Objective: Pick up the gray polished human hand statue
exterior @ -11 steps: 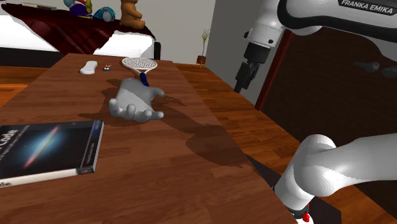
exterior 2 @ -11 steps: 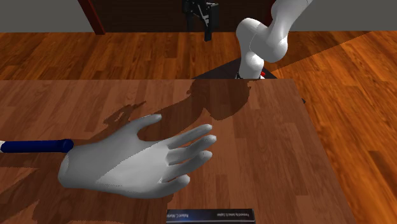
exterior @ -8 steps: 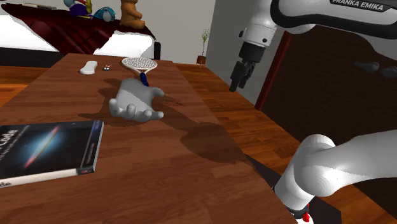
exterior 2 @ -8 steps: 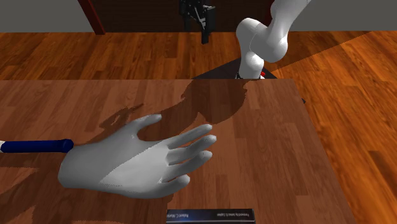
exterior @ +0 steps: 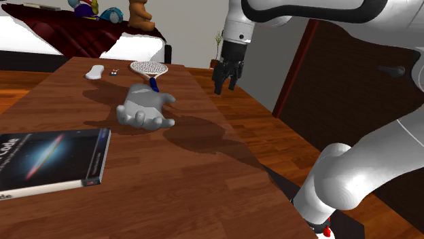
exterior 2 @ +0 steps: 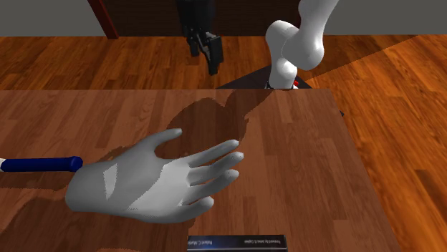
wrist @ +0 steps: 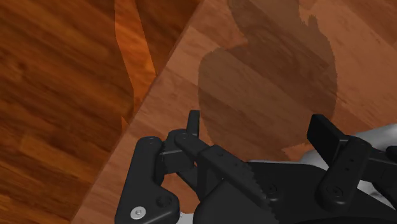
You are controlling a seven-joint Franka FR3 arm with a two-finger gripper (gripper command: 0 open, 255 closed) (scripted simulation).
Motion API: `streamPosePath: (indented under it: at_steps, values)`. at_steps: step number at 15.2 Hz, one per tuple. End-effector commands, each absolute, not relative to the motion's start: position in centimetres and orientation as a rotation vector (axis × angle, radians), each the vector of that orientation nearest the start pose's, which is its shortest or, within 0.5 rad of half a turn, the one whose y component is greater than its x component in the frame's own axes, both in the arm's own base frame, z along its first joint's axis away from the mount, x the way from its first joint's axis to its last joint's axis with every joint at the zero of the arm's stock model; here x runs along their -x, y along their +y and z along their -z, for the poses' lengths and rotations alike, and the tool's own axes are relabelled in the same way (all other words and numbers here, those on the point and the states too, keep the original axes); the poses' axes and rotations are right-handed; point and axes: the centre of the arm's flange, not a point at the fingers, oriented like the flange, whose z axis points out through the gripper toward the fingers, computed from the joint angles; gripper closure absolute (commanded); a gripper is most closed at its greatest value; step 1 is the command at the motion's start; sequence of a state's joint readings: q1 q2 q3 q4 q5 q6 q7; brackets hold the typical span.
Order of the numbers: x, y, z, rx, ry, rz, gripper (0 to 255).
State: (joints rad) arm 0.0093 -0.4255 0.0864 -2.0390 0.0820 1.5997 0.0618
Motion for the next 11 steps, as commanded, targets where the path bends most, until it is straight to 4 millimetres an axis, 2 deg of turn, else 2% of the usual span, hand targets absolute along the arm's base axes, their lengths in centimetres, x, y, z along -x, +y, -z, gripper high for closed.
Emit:
streamPosePath:
  at_steps: [1,11]
  values:
    - [-44.5,6.9,-61.0,3.107,-0.021,-0.058,0]
    - [-57.4,13.9,-58.5,3.159,0.042,-0.209,0]
